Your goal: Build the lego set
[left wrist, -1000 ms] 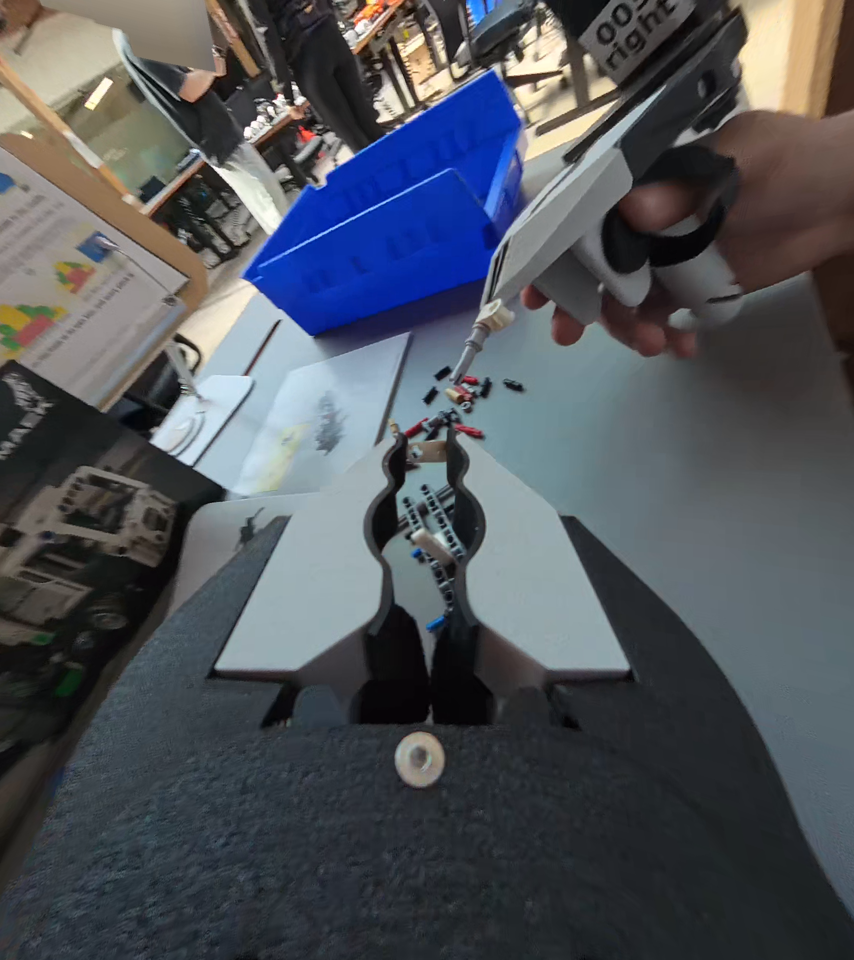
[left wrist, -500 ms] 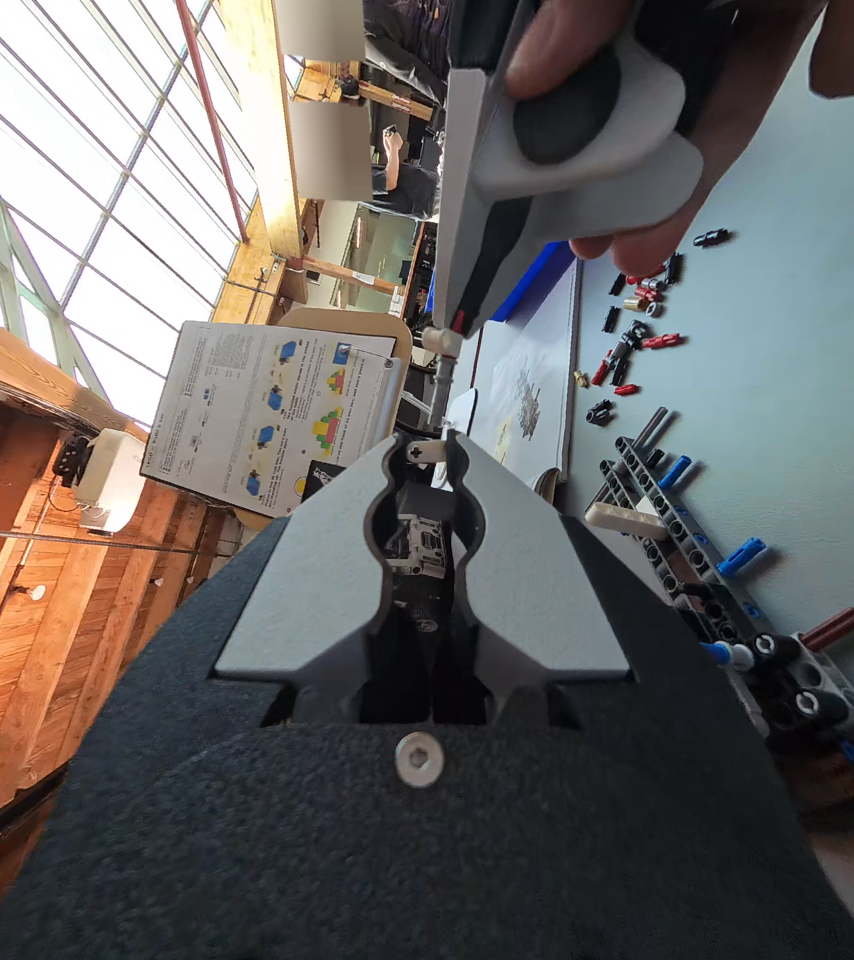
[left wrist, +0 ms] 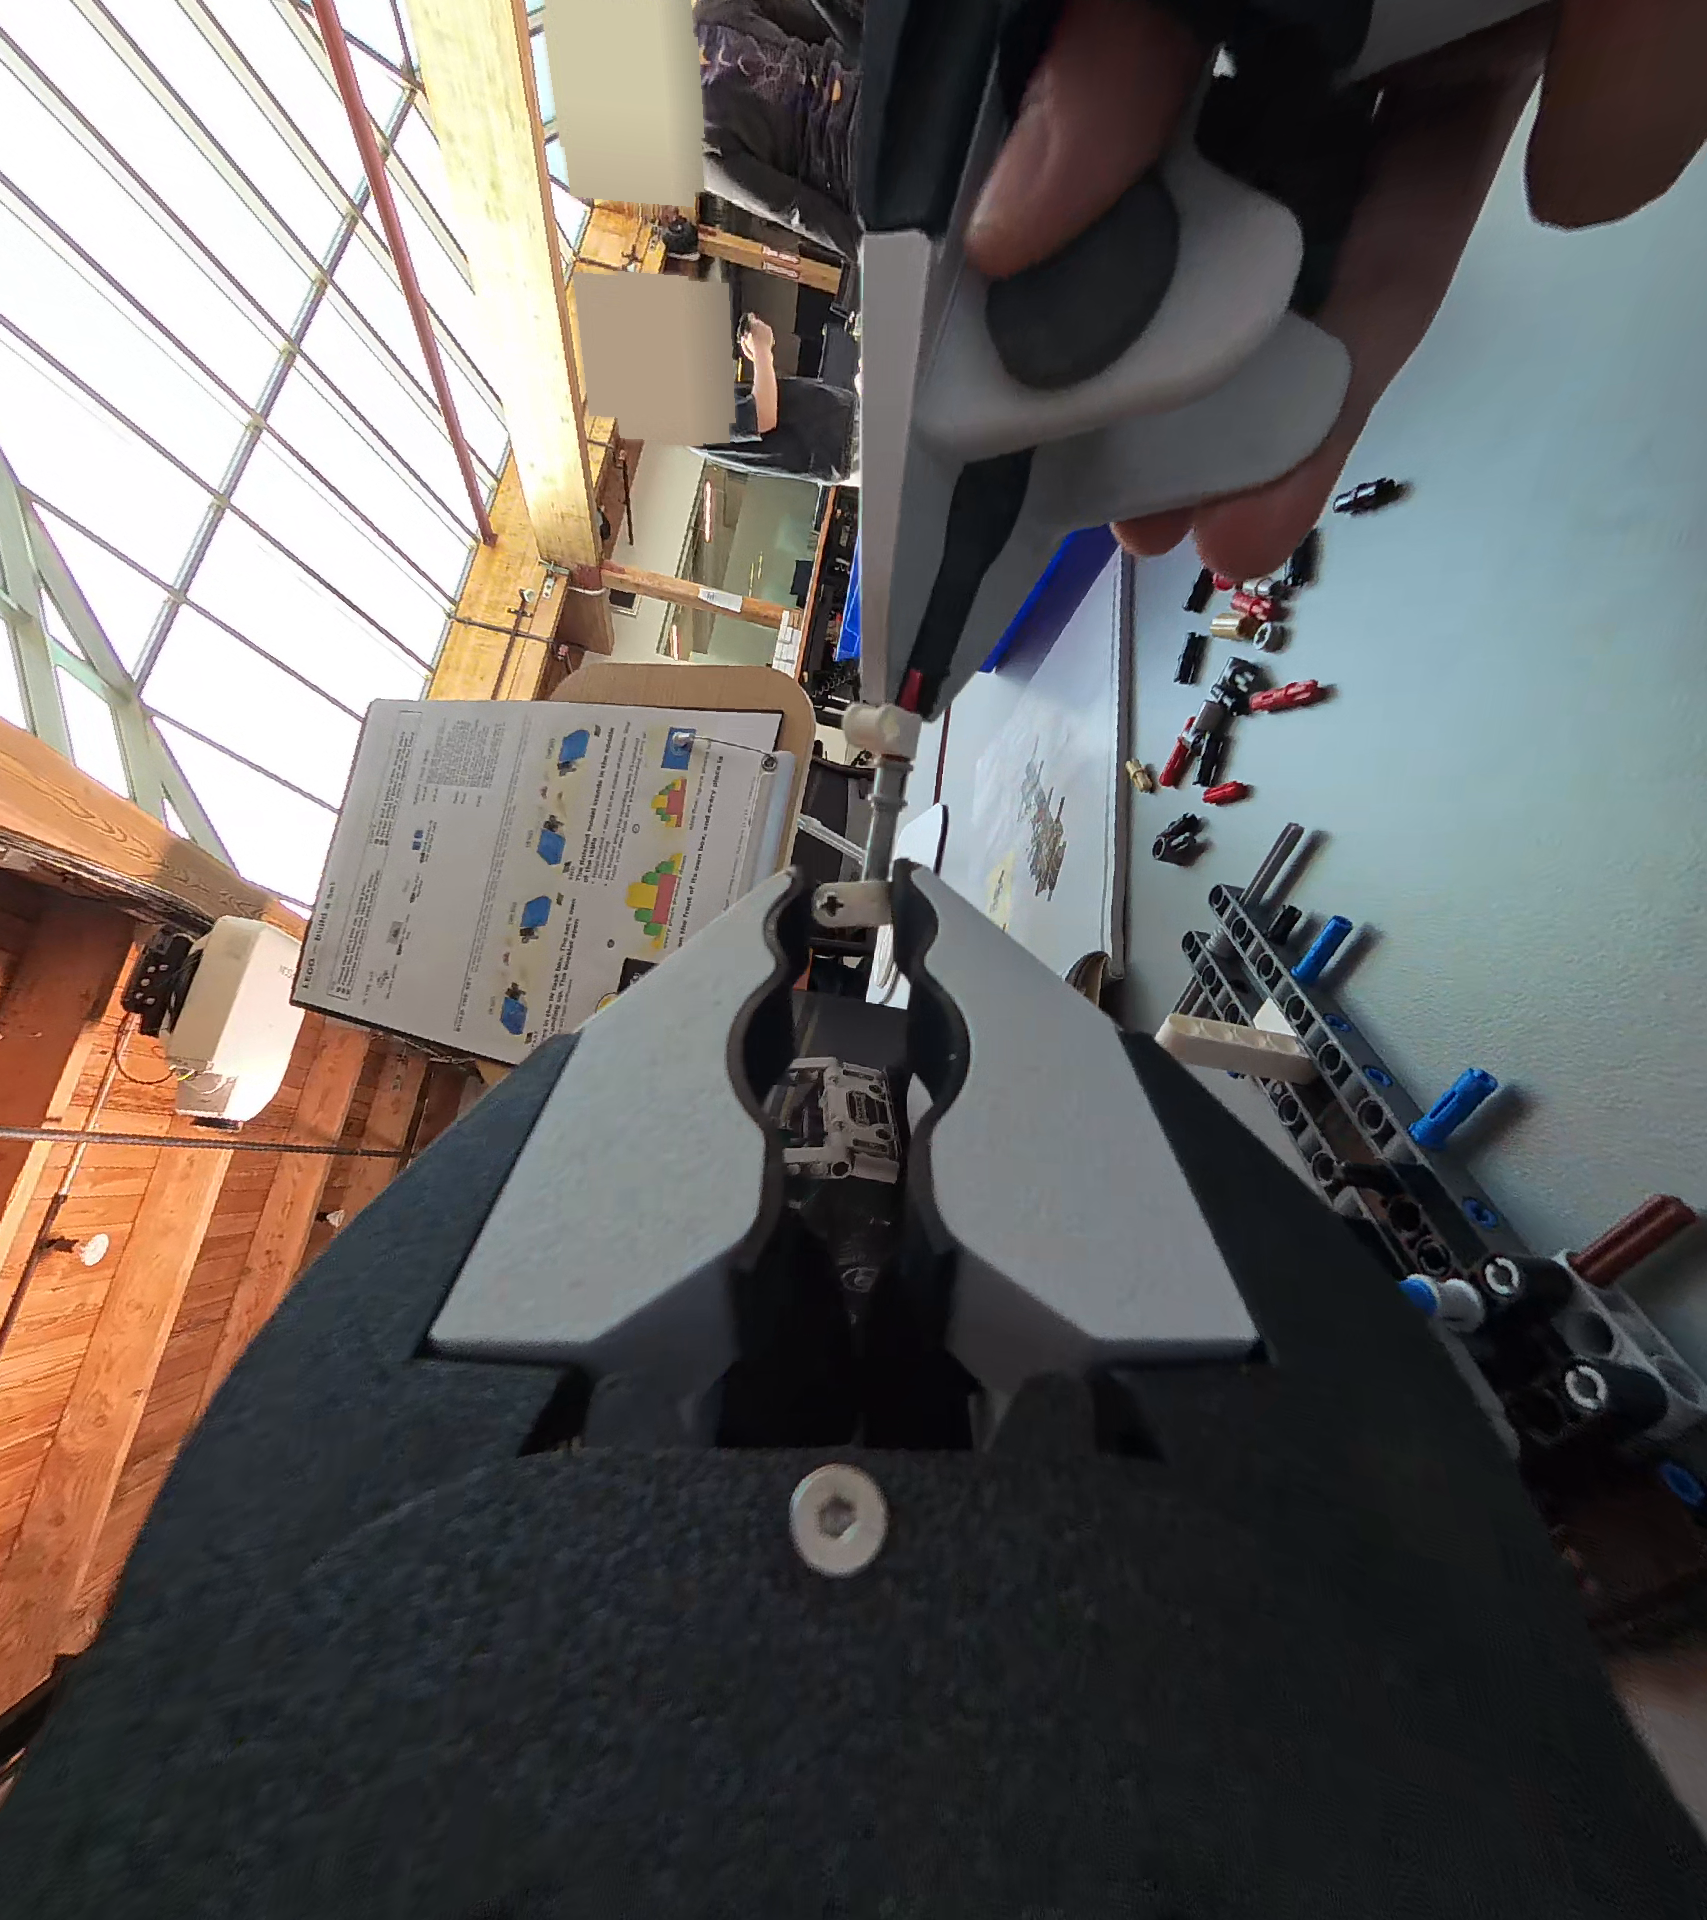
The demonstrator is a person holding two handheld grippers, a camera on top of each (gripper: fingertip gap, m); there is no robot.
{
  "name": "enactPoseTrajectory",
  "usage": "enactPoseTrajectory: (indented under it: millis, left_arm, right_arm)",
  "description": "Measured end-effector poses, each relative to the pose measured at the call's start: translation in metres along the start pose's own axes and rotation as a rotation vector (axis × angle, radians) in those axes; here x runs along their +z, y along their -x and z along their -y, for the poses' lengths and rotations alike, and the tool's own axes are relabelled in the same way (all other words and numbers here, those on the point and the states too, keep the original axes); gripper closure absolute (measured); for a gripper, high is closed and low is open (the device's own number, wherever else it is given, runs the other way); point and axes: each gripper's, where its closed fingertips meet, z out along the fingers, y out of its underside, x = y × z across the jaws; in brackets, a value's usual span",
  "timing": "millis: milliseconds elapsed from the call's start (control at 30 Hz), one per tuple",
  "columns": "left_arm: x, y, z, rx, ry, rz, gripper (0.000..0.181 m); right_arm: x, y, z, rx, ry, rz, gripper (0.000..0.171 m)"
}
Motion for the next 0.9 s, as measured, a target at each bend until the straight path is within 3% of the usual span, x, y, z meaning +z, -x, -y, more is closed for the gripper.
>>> enactPoseTrajectory:
  millis: [300,667,900]
  left_arm:
    - [0.002,-0.004,0.004,-0.014,-0.018,-0.031,0.168]
    - [0.002,0.012,0.013,0.489,-0.172,0.166,0.168]
    - [-0.001,0.021,0.016,0.587,-0.213,0.269,0.168]
  right_arm:
    - [-0.005,-0.002,-0.001,-0.002,0.025,0.005,0.171]
    - [-0.006,0.006,0.008,0.183,0.024,0.086,0.171]
    - [-0.004,0.016,0.008,0.213,0.01,0.129,0.171]
